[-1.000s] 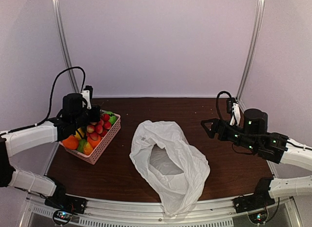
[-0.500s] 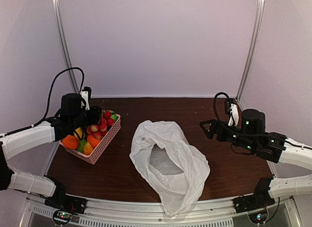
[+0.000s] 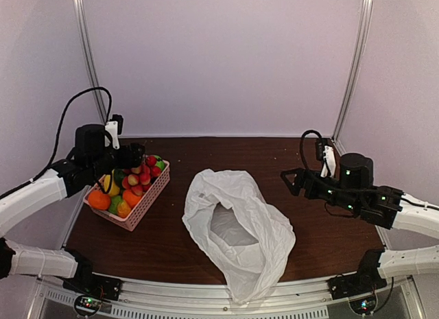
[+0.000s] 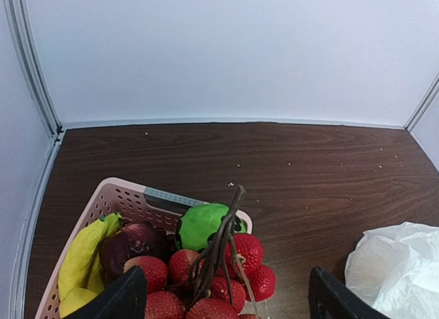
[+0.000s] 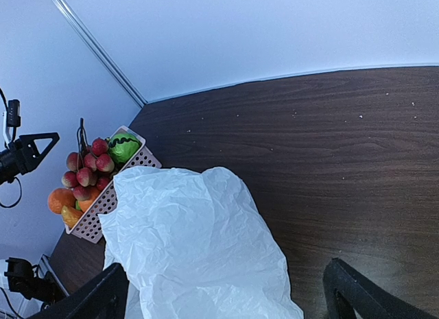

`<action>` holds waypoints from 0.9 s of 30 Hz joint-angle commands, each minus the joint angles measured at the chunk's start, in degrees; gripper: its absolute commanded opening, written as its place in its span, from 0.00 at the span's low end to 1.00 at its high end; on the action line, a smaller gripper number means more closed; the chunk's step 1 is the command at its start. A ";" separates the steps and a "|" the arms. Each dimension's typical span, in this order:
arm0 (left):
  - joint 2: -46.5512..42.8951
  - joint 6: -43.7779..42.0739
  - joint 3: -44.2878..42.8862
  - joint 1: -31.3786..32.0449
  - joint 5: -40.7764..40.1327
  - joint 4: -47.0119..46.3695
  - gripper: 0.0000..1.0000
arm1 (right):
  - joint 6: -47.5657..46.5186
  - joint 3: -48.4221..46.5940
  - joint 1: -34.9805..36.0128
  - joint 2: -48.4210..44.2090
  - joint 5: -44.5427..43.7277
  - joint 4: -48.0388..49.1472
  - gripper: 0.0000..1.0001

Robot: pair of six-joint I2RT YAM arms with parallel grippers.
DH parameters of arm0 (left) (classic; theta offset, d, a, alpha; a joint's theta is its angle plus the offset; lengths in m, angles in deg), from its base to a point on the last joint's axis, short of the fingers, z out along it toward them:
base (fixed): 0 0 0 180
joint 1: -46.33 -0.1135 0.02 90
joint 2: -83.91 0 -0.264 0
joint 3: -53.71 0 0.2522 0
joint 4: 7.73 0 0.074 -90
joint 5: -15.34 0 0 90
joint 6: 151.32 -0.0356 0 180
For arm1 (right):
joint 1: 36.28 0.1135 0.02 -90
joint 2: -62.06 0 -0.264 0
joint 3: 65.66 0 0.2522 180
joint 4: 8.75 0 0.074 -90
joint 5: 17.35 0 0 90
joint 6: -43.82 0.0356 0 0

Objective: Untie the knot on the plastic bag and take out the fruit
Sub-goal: Adjust the takeout bag at the center of the board.

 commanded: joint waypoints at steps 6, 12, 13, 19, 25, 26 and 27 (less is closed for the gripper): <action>-2.17 -3.41 -6.06 1.38 15.49 7.08 0.78 | -8.57 -3.86 2.52 2.26 3.19 -5.38 1.00; -1.06 -3.73 -7.21 9.69 22.02 10.44 0.77 | -13.93 -9.62 8.18 8.37 -0.62 -13.54 1.00; -0.90 -3.00 -7.07 11.32 22.28 10.37 0.77 | -14.30 -10.46 9.06 9.41 -0.84 -13.72 1.00; -0.35 4.81 -1.95 20.47 22.53 3.28 0.71 | -14.00 -14.87 12.94 17.87 -2.49 -13.29 1.00; 3.35 11.26 3.39 28.49 18.46 -7.40 0.67 | -9.94 -17.40 13.04 25.27 -1.21 -10.05 1.00; 4.50 11.75 3.61 29.71 17.77 -8.59 0.63 | -9.65 -17.81 13.06 26.41 -0.85 -9.78 1.00; 5.85 12.11 3.69 30.94 17.17 -9.56 0.59 | -9.39 -18.14 13.01 27.46 -0.70 -9.65 1.00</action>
